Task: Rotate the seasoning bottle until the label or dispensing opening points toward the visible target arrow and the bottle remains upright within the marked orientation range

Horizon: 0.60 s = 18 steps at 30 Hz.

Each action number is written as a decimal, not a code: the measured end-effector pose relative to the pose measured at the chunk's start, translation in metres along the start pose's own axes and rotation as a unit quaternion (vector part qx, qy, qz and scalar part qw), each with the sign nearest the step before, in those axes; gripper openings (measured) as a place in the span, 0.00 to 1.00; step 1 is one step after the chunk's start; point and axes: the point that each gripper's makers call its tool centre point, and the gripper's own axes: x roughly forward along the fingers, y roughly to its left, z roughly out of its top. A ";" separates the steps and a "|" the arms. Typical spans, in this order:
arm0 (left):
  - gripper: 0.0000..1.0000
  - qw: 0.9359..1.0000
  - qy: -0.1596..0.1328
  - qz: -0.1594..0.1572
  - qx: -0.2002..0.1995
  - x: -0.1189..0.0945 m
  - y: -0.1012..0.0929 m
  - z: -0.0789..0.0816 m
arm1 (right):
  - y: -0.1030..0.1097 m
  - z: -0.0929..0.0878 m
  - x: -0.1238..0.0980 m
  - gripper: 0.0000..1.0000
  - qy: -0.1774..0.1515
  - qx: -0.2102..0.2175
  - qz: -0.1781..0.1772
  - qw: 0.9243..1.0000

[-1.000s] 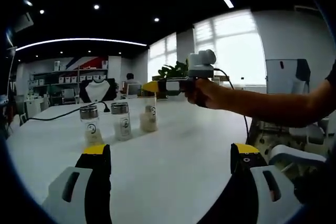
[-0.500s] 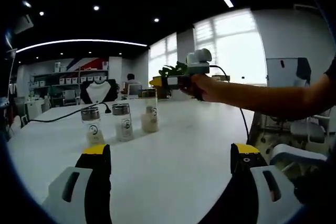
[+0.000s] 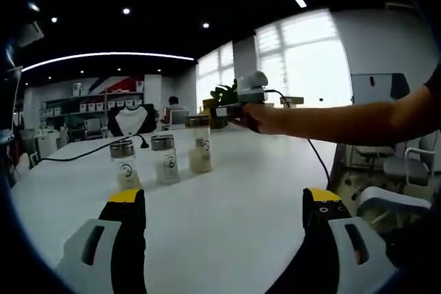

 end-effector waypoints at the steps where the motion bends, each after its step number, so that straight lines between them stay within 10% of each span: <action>1: 1.00 1.000 -0.001 -0.001 0.001 0.000 0.000 0.000 | -0.001 -0.002 0.002 0.41 0.000 0.000 -0.001 1.000; 18: 1.00 1.000 -0.001 -0.002 -0.006 -0.001 0.007 -0.005 | -0.016 -0.013 0.042 0.42 -0.004 0.025 -0.021 0.999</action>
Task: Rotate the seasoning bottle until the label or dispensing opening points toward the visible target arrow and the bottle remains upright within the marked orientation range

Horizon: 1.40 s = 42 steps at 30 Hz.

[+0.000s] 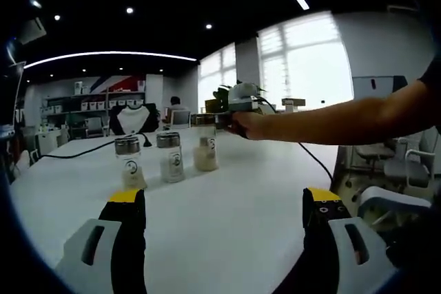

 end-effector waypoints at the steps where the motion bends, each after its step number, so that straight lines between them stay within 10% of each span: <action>1: 1.00 1.000 0.000 0.000 0.000 0.000 0.000 0.000 | 0.001 0.000 0.000 0.42 -0.002 0.001 0.001 1.000; 20: 1.00 1.000 0.001 -0.005 0.003 0.000 -0.002 0.000 | 0.007 0.001 -0.001 0.36 0.004 0.027 0.056 0.998; 42: 0.98 1.000 -0.006 -0.015 -0.006 -0.001 -0.009 0.005 | 0.029 0.038 -0.073 0.36 -0.020 -0.002 0.068 0.997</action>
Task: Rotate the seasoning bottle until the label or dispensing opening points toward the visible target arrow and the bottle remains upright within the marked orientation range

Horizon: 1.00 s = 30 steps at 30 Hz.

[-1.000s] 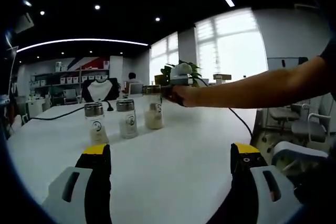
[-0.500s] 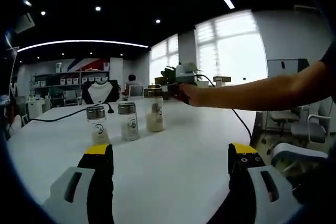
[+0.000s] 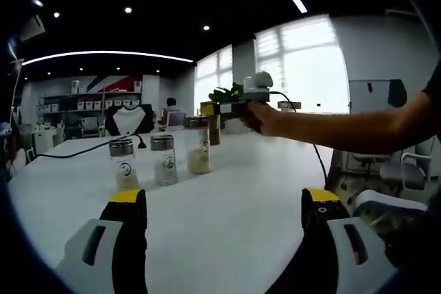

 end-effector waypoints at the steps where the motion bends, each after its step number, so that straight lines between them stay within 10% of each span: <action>1: 0.98 1.000 -0.001 0.000 0.001 0.000 0.000 0.001 | 0.001 0.002 -0.004 0.36 0.001 0.000 -0.001 1.000; 24: 0.97 1.000 0.000 -0.002 0.003 0.002 -0.004 0.000 | 0.055 0.006 -0.088 0.36 -0.065 -0.022 0.012 0.998; 30: 0.95 0.998 -0.038 -0.018 -0.045 0.001 -0.008 0.013 | 0.077 -0.004 -0.102 0.36 -0.062 0.012 0.041 0.997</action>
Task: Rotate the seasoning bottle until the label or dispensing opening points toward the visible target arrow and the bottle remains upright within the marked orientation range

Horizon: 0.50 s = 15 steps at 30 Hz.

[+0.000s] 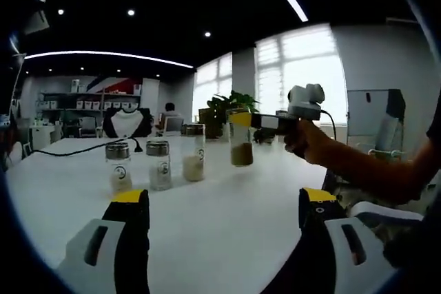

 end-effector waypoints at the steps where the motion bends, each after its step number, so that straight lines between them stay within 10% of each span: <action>1: 0.94 1.000 -0.001 -0.002 -0.004 0.000 -0.001 0.000 | 0.003 0.000 -0.002 0.36 -0.001 0.002 0.003 1.000; 15: 0.84 1.000 0.000 -0.008 0.008 0.004 -0.007 -0.006 | 0.072 -0.001 -0.030 0.36 -0.004 0.028 0.079 0.997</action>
